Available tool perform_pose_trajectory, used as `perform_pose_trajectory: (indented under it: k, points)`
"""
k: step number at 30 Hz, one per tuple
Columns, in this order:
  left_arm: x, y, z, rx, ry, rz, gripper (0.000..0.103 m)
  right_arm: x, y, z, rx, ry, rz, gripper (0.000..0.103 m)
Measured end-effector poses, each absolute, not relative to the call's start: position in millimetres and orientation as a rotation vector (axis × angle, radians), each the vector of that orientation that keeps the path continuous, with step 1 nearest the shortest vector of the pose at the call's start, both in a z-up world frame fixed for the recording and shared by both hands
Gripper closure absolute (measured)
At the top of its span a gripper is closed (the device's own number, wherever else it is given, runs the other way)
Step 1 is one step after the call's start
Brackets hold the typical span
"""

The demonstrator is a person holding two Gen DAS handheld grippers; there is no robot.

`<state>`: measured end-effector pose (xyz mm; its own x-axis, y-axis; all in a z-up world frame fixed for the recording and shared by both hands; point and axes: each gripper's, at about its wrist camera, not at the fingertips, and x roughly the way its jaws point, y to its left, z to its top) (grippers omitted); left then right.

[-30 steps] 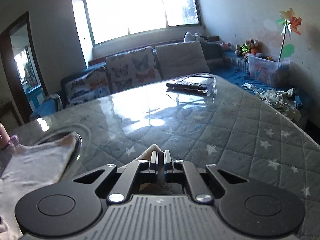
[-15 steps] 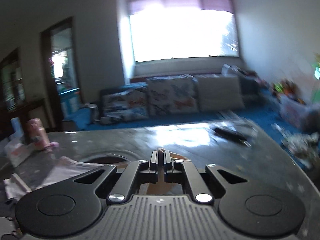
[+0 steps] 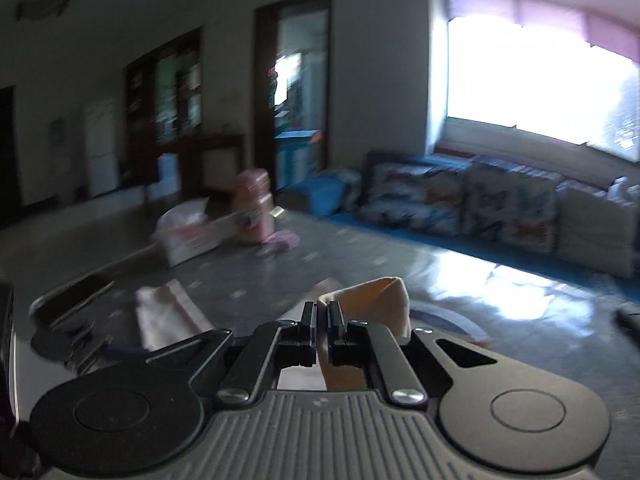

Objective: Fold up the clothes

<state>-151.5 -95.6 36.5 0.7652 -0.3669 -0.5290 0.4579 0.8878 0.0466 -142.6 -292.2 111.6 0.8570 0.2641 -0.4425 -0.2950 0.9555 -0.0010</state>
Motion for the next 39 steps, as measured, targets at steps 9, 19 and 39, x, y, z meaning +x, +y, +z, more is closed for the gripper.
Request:
perform_pose_trajectory:
  k: [9,19,39]
  points:
    - [-150.0,-86.4,44.9,0.15,0.516,-0.435,0.005,-149.2,-286.8,93.0,-0.112,0.545,0.36,0.092]
    - [-138.2,-122.7,37.3,0.168,0.529,-0.51,0.042,-165.0,-346.1,45.2,-0.108,0.752,0.288,0.091]
    - [-125.9,-135.4,13.5,0.218,0.613,-0.559,0.076,-130.9,-378.3,14.0,-0.012,0.764,0.194,0.086]
